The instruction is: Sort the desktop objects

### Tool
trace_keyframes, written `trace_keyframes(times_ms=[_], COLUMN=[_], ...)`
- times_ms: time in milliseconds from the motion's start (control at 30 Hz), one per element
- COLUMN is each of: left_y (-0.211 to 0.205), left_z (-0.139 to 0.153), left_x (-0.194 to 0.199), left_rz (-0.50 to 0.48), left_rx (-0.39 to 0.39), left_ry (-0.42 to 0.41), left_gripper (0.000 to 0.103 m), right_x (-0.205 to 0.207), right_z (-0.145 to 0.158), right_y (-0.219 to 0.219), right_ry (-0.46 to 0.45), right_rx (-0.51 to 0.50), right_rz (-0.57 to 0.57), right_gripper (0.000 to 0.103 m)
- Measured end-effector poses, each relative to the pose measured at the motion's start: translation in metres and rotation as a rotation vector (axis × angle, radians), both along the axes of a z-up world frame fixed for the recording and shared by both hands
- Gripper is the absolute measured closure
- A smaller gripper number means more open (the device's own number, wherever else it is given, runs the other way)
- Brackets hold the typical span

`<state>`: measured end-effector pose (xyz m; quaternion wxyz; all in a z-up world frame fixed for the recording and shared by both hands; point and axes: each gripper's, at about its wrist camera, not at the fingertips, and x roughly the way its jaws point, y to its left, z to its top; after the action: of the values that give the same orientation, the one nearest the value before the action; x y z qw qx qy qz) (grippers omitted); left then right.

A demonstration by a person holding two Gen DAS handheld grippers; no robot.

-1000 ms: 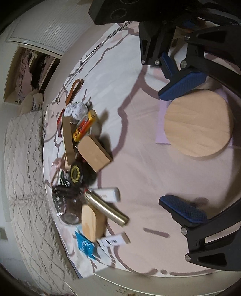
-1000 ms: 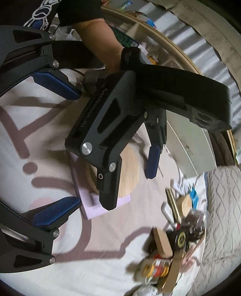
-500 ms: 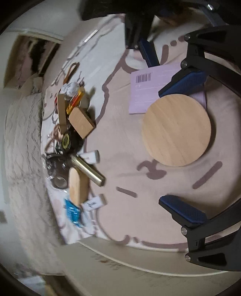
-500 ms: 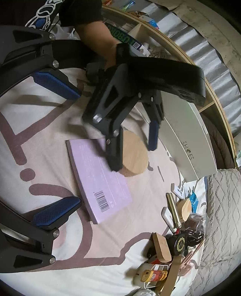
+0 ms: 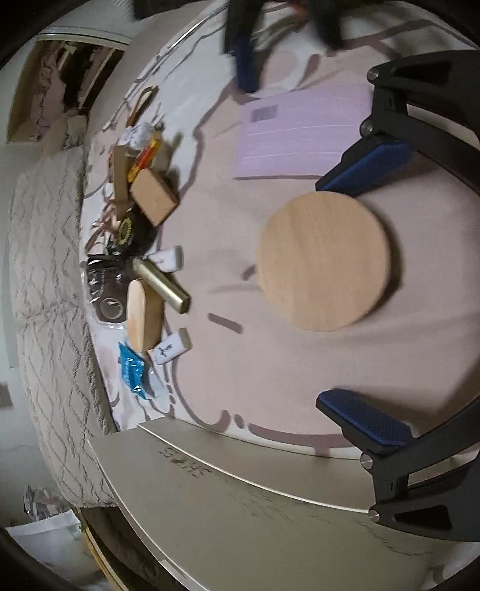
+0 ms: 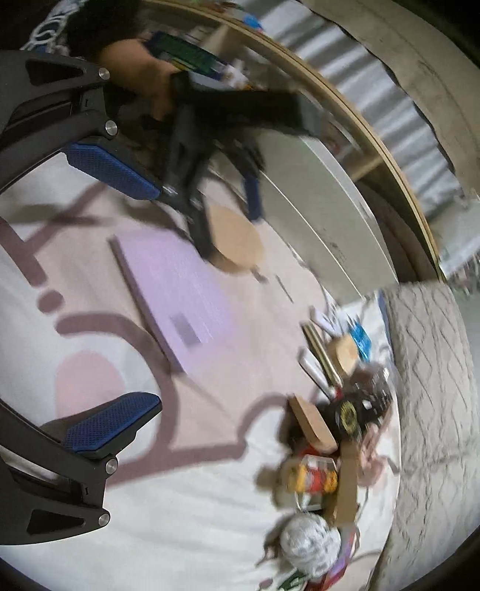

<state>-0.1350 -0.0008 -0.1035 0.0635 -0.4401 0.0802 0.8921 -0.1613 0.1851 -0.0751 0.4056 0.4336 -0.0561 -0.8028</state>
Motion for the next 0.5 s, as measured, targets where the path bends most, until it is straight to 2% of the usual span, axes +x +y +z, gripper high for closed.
trace_keyframes(times_ms=[300,400,500], left_y=[0.005,0.017,0.022], left_z=[0.002,0.001,0.000], left_x=[0.027,0.027,0.025], left_rz=[-0.159,-0.186,-0.174], left_rx=[0.032,0.011,0.012], left_ry=[-0.058,-0.050,-0.035], left_gripper=[0.000,0.000,0.000], right_x=[-0.036,-0.032,-0.024], right_z=[-0.005,-0.005,-0.003], right_y=[0.001,-0.004,-0.011], right_ry=[-0.099,-0.099,-0.089], right_rx=[-0.159,-0.155,-0.140], right_rz=[0.001,0.029,0.061], right_gripper=[0.000,0.000,0.000])
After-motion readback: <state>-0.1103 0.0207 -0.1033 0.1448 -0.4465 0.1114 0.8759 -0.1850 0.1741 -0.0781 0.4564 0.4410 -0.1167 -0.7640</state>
